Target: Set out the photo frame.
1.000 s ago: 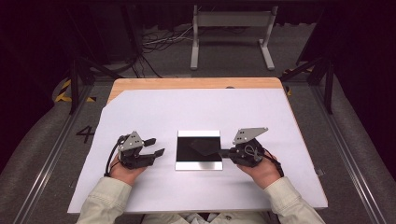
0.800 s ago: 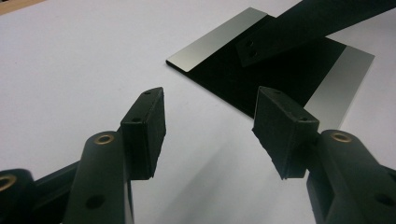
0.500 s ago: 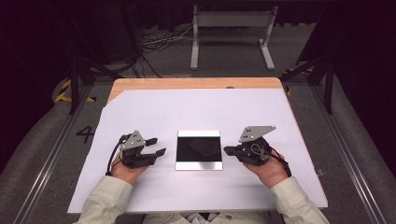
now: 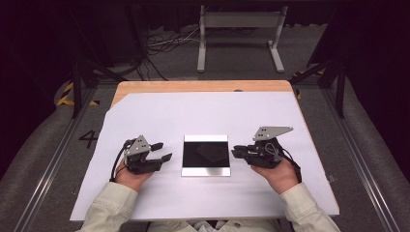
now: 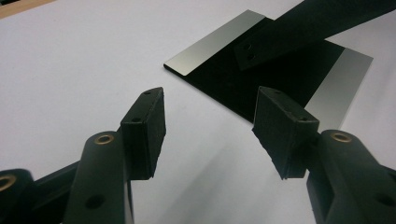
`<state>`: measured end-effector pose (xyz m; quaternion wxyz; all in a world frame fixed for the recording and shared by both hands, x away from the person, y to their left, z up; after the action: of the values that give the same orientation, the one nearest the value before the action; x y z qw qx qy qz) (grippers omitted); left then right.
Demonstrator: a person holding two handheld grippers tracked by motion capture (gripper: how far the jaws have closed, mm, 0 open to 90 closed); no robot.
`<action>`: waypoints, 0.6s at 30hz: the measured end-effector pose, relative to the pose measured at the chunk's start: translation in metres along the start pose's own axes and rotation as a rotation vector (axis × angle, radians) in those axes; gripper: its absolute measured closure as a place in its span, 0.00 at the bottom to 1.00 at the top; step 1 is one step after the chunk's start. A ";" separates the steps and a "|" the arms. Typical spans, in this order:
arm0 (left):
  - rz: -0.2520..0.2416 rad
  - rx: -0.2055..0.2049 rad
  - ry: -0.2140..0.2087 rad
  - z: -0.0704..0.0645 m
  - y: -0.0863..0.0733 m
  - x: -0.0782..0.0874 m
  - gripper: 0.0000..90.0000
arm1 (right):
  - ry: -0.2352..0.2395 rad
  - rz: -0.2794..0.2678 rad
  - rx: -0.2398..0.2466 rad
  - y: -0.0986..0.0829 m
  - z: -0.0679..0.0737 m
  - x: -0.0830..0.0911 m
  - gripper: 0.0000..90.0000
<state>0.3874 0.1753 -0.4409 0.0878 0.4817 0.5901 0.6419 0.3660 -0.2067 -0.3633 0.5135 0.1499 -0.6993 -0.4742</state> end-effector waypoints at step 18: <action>0.008 0.009 0.006 0.001 -0.001 0.000 0.49 | 0.040 0.023 -0.133 0.007 -0.018 -0.015 0.65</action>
<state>0.3869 0.1764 -0.4420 0.0812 0.4827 0.5913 0.6409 0.3900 -0.2019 -0.3656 0.5414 0.1170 -0.6576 -0.5105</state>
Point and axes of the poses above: each handheld gripper's, and its own axes: x roughly backward along the jaws, y roughly out of its top, z roughly to its left, the point moved 1 cm from there along -x, roughly forward along the jaws, and after that the axes turned 9 degrees about x, right-handed, at the moved point
